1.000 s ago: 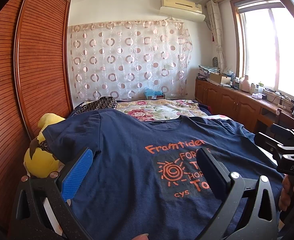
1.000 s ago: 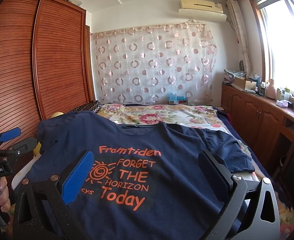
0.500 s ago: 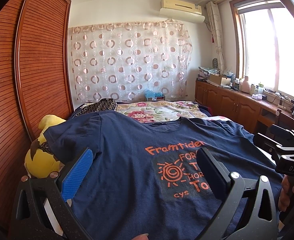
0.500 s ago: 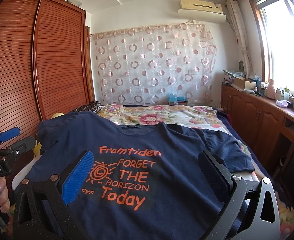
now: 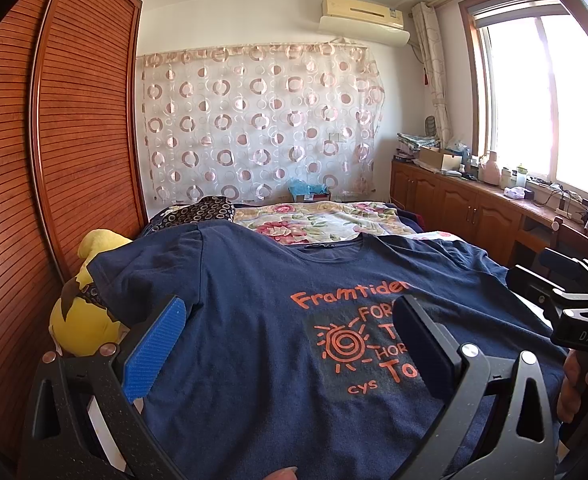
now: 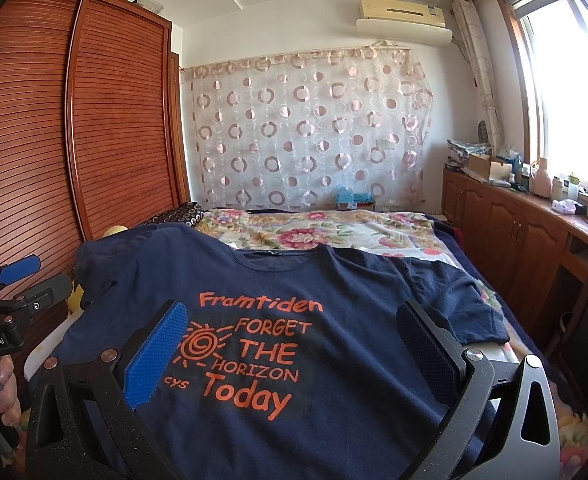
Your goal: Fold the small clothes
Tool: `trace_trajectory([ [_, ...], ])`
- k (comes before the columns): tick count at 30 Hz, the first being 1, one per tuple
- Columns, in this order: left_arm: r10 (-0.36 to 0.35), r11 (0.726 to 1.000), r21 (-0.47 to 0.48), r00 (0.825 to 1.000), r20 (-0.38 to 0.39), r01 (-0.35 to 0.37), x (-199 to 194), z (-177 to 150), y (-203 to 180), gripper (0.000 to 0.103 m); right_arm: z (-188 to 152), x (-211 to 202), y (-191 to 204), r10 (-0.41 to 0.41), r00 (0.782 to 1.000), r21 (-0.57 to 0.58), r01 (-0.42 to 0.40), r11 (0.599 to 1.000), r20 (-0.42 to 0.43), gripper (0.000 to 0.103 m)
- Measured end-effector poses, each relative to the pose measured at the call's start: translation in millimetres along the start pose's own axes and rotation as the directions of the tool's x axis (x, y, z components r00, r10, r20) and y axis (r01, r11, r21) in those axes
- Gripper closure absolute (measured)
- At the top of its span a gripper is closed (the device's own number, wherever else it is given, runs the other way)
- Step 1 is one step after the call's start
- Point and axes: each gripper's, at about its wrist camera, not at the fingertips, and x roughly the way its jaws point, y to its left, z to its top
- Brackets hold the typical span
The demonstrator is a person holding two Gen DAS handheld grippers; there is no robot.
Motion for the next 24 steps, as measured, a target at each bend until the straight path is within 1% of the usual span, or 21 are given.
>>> trace_trajectory([
  [24,0.001,1.0,0.002,1.0,0.002,-0.001,-0.2,-1.0,-0.9,0.0,-1.6,0.2,0.6,0.003,1.0,0.0,-0.003,1.0,0.001,0.0],
])
